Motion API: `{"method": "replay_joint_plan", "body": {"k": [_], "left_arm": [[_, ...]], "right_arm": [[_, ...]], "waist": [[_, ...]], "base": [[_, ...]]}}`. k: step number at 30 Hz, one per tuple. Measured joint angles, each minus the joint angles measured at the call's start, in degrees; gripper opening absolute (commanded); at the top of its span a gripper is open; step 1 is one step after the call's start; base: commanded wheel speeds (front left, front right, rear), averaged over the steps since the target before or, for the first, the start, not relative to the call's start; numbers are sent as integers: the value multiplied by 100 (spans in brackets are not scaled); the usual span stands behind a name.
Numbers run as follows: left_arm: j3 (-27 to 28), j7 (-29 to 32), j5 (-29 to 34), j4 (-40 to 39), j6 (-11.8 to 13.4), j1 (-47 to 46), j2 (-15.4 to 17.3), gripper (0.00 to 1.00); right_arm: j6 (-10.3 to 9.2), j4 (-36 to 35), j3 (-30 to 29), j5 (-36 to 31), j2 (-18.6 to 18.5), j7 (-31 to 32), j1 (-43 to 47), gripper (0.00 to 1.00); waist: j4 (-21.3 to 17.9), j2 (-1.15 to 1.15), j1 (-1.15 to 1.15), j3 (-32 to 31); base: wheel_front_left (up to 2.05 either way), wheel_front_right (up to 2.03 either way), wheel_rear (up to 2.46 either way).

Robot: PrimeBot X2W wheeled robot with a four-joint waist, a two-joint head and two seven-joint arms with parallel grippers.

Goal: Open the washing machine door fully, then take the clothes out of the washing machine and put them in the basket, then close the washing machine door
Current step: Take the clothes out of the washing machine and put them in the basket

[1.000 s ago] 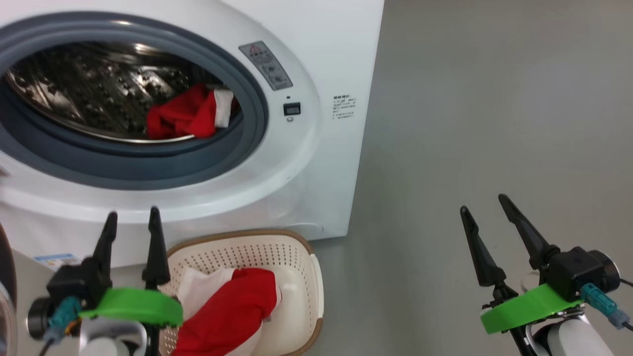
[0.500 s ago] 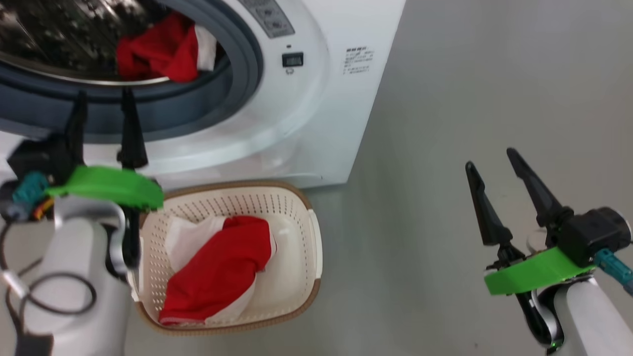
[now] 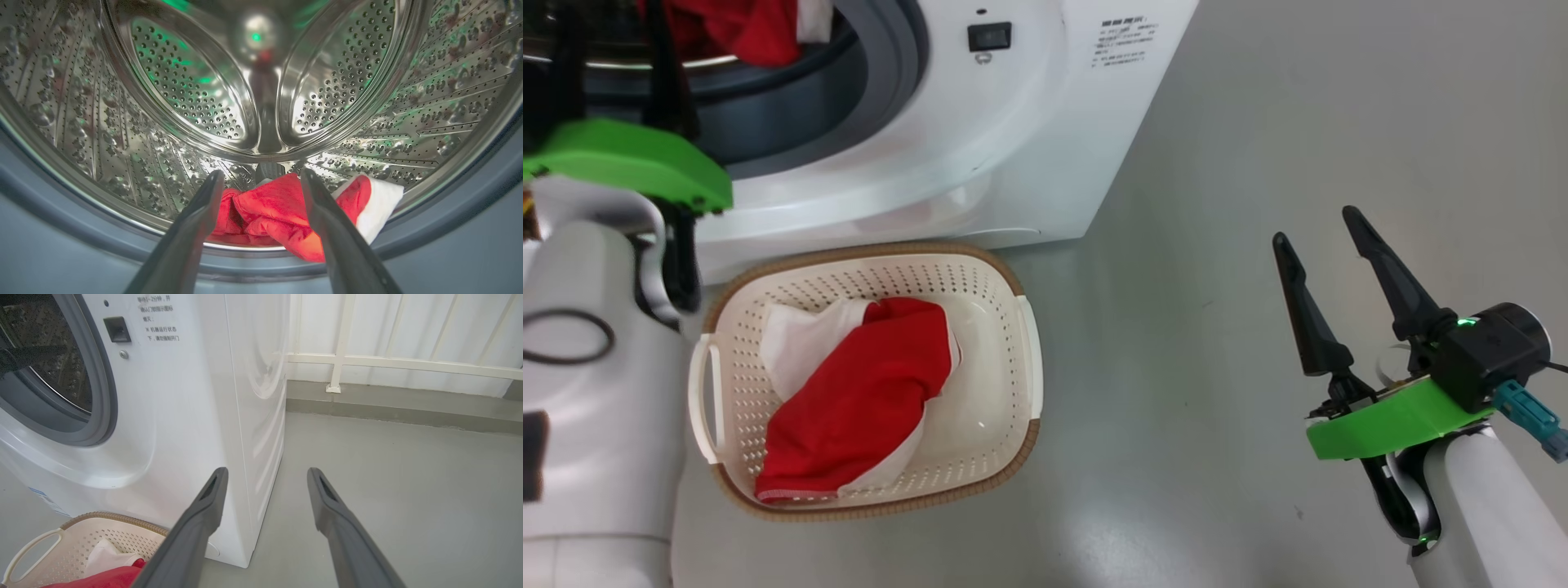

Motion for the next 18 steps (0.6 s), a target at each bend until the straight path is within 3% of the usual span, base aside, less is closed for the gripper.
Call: {"method": "replay_joint_plan", "body": {"k": [9, 18], "left_arm": [[159, 36, -318, 977, -310, -744, -7, 100], [319, 1003, -940, 1766, -699, -1477, -126, 100]], "right_arm": [[0, 52, 224, 49, -13, 0, -207, 100], [0, 78, 323, 55, -57, 0, -260, 100]], "waist": [[-157, 0, 0, 166], [-286, 0, 0, 274]], "base": [[0, 0, 0], [0, 0, 0]]}}
